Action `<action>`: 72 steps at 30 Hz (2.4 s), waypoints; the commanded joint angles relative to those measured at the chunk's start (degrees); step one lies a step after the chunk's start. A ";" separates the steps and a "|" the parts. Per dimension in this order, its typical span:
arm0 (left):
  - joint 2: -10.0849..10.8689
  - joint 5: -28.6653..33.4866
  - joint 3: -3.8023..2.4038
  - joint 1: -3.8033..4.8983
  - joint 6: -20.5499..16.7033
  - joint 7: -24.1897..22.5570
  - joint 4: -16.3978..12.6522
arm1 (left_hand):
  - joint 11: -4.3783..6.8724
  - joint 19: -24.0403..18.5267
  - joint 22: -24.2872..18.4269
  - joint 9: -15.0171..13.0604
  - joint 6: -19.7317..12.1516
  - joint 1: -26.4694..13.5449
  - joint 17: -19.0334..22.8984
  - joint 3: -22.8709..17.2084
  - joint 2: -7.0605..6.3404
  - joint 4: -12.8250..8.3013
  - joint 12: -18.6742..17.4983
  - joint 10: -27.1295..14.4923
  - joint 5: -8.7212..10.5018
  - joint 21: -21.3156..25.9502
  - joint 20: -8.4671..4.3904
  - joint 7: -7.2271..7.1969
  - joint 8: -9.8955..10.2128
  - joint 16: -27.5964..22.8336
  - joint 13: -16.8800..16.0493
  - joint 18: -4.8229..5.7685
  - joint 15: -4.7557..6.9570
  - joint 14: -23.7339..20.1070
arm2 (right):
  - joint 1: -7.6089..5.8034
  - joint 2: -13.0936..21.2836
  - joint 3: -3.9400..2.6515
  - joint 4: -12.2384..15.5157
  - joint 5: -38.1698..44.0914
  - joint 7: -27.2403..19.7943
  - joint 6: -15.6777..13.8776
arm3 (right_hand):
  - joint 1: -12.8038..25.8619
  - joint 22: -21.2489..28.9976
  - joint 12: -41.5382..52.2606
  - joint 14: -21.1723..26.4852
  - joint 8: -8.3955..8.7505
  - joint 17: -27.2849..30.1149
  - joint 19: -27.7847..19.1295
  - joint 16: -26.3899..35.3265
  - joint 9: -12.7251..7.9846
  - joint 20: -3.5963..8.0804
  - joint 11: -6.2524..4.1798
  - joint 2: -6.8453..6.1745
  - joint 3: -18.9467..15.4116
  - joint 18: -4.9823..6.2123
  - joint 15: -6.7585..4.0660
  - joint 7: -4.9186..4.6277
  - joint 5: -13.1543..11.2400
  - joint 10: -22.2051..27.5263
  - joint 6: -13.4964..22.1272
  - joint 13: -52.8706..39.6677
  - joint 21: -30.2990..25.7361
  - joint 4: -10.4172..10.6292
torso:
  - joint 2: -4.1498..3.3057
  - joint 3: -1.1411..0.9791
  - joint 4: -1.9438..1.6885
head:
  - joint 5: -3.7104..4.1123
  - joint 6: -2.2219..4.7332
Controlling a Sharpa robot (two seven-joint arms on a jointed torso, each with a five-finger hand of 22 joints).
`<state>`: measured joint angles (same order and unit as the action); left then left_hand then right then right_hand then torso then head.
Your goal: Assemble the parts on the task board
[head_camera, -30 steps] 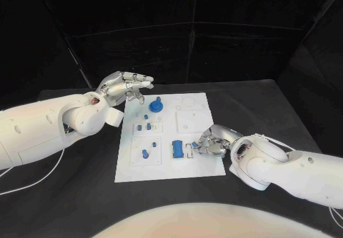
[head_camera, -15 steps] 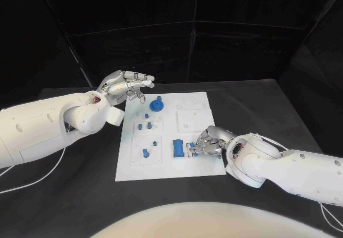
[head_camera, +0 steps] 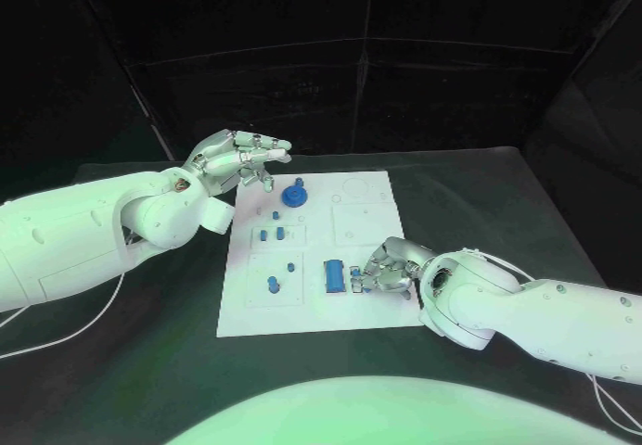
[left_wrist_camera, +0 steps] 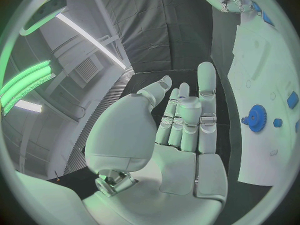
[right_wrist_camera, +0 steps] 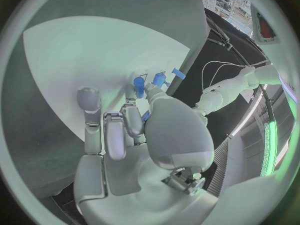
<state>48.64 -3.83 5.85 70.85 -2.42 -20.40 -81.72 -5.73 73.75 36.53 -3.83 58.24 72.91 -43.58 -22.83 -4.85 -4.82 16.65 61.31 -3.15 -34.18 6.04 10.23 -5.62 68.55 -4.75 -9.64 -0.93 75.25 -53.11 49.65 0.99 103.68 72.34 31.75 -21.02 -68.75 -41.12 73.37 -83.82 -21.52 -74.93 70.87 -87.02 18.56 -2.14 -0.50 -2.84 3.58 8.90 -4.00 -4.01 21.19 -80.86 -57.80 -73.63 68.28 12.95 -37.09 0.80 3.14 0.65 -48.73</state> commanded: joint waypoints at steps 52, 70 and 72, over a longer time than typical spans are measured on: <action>0.24 -0.34 -0.03 0.08 1.00 0.15 -0.20 | -0.15 -0.10 -0.08 -0.06 -0.45 -0.24 0.02 0.19 0.66 0.14 0.40 -0.56 0.15 0.33 0.30 -0.18 -0.17 0.27 -0.05 -0.76 0.08 -0.39 | -0.02 2.37 0.01 2.00 1.18 -3.57 0.99 | -4.64 -0.19 0.29 -4.95 0.58 -8.90 0.24 -0.19 2.58 -0.14 0.29 0.96 -11.03 -0.78 0.02 -0.19 -9.19 -0.22 -0.03 -0.34 -0.02 -1.80 | 0.06 -0.05 0.02 | 0.31 0.50; 0.03 -0.35 -0.03 0.07 1.07 0.21 -0.11 | -0.15 -0.10 -0.08 -0.06 -0.45 -0.24 0.02 0.19 0.66 0.14 0.40 -0.56 0.15 0.33 0.30 -0.18 -0.17 0.27 -0.05 -0.76 0.08 -0.39 | -0.02 1.65 0.01 0.51 1.45 -3.14 0.78 | -4.97 -0.61 0.24 -4.98 0.63 -9.03 0.42 -0.25 2.74 -0.17 0.29 2.55 -11.33 -0.84 0.04 -0.20 -8.79 -0.25 -0.32 -0.31 0.18 -1.89 | -0.07 -0.05 -0.07 | 0.10 0.25; 0.00 -0.35 -0.03 0.07 1.08 0.21 -0.10 | -0.15 -0.10 -0.08 -0.06 -0.45 -0.24 0.02 0.19 0.66 0.14 0.40 -0.56 0.15 0.33 0.30 -0.18 -0.17 0.27 -0.05 -0.76 0.08 -0.39 | -0.02 1.47 0.01 0.23 1.48 -3.11 0.73 | -4.67 -0.56 0.25 -4.99 0.64 -9.07 0.41 -0.27 2.77 -0.17 0.30 2.83 -11.55 -0.83 0.04 -0.19 -8.81 -0.27 -0.37 -0.32 0.16 -1.67 | -0.04 -0.05 -0.08 | 0.13 0.19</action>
<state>48.70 -4.02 5.85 70.85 -2.08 -20.01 -81.79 -5.94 73.75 36.52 -3.82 58.04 72.63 -43.58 -22.84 -4.57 -4.82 16.65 61.11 -3.15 -34.18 6.04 10.02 -5.62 68.55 -4.72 -9.63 -0.93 75.25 -53.08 51.18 1.01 104.00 73.37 28.81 -20.62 -73.50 -41.66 73.66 -83.83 -21.23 -74.91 71.07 -87.02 21.25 -2.35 -0.30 -0.48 -7.72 8.89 -3.99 -4.01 12.17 -81.06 -57.81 -74.01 68.28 11.30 -37.13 0.76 3.08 0.79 -48.50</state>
